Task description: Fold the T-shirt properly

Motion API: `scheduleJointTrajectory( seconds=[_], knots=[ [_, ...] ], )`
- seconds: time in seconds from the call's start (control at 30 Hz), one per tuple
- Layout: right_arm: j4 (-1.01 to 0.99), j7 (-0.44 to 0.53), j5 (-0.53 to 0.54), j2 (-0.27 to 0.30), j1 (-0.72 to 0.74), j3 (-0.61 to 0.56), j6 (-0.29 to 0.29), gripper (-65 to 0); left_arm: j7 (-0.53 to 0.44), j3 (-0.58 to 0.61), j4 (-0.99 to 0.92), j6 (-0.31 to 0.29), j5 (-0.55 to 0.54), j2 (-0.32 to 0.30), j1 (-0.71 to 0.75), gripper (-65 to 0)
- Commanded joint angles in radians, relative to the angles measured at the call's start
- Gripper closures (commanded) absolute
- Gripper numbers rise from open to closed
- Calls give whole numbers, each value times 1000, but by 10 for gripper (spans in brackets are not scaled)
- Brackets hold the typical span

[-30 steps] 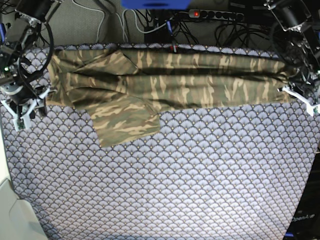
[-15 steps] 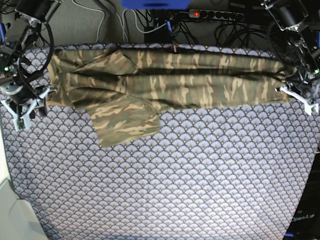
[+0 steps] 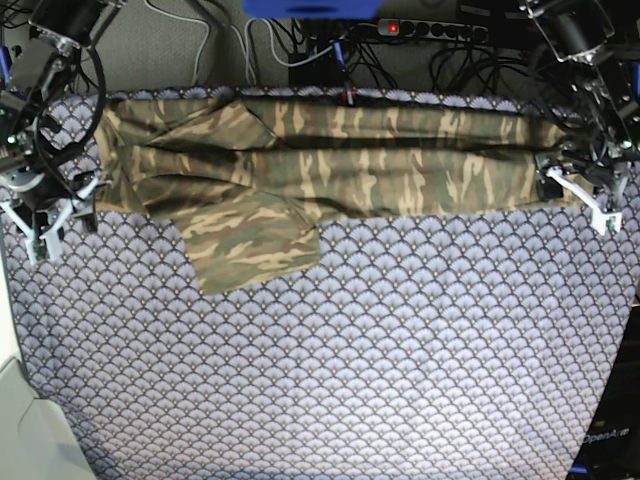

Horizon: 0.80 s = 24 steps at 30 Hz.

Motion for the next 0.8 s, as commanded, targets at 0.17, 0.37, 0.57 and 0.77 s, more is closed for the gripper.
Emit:
scheduleJointTrajectory(
  seconds=[0.17,0.37,0.57,0.77],
  knots=[
    [15,19,12,10,49,-167,-4,-352,-13,-7,13,2,-7,-17,-7,-542],
    [-88,-67,12,-32,189,-256,-4,-351,-14,-6,-24,2,-6,-17,-10,-541],
    [-281,-105,17,-53,351,-299,-4,-352,-62,-2,-83,1,-6,-17,-9,-540],
    [-536,-69,17,-56,480,-309,-4,-352,-68,-1,-110,2,-6,-17,-9,-541]
  ],
)
